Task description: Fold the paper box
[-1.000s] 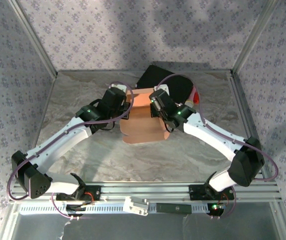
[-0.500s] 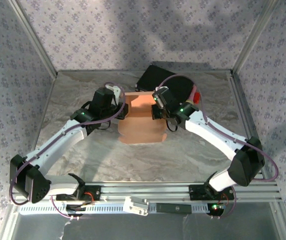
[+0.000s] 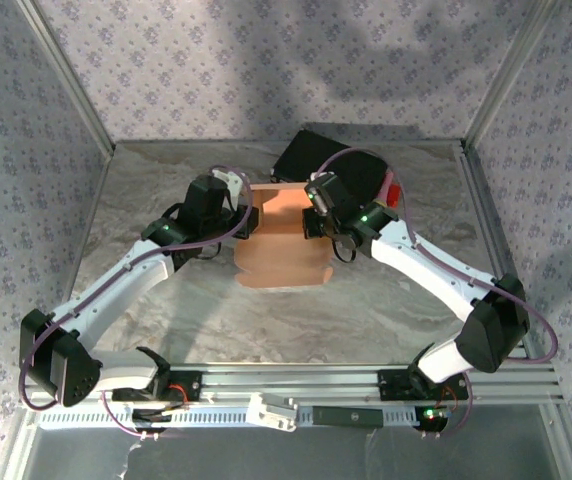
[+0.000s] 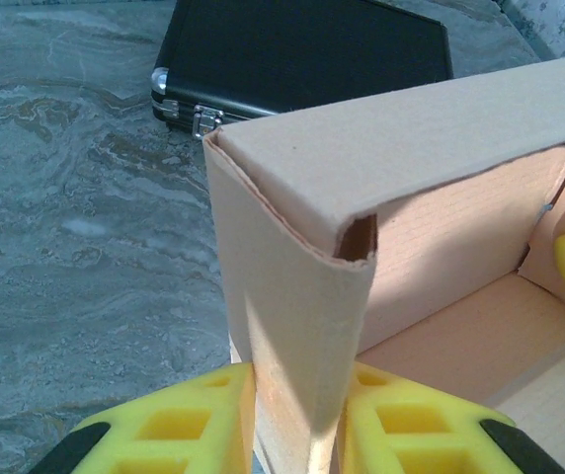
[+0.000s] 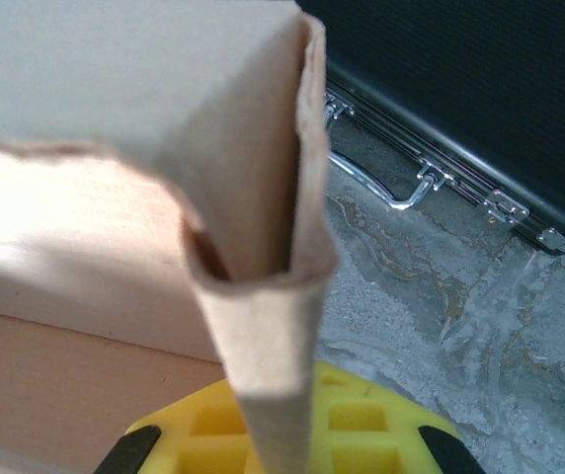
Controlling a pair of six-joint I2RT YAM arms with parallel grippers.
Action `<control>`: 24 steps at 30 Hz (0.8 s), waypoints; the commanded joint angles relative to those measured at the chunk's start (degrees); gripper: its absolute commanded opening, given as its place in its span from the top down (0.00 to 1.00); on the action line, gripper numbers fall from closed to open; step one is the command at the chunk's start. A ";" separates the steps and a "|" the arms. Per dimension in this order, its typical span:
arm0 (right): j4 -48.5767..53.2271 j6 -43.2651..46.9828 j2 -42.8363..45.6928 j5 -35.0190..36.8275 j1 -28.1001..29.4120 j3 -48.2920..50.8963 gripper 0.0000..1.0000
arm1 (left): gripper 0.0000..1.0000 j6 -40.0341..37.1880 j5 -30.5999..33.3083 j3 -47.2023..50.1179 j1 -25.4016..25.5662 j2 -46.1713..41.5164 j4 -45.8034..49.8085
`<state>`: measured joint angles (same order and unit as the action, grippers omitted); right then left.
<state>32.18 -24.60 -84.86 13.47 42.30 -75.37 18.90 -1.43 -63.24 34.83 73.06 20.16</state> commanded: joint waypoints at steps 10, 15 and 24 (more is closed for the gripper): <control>0.84 0.10 1.42 -2.93 2.33 -2.58 1.00 | 0.94 -1.40 8.09 -1.95 2.31 3.08 -1.79; 2.69 -1.36 0.61 -1.04 3.56 -4.46 1.00 | 1.00 -1.42 18.74 -2.21 6.17 4.30 -0.66; 2.73 -1.59 0.55 -4.23 3.46 -4.70 1.00 | 0.80 -0.94 10.77 1.37 4.43 3.11 -6.44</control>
<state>36.58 -26.59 -84.93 15.14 44.51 -77.30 18.50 14.46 -62.78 40.36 76.40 17.96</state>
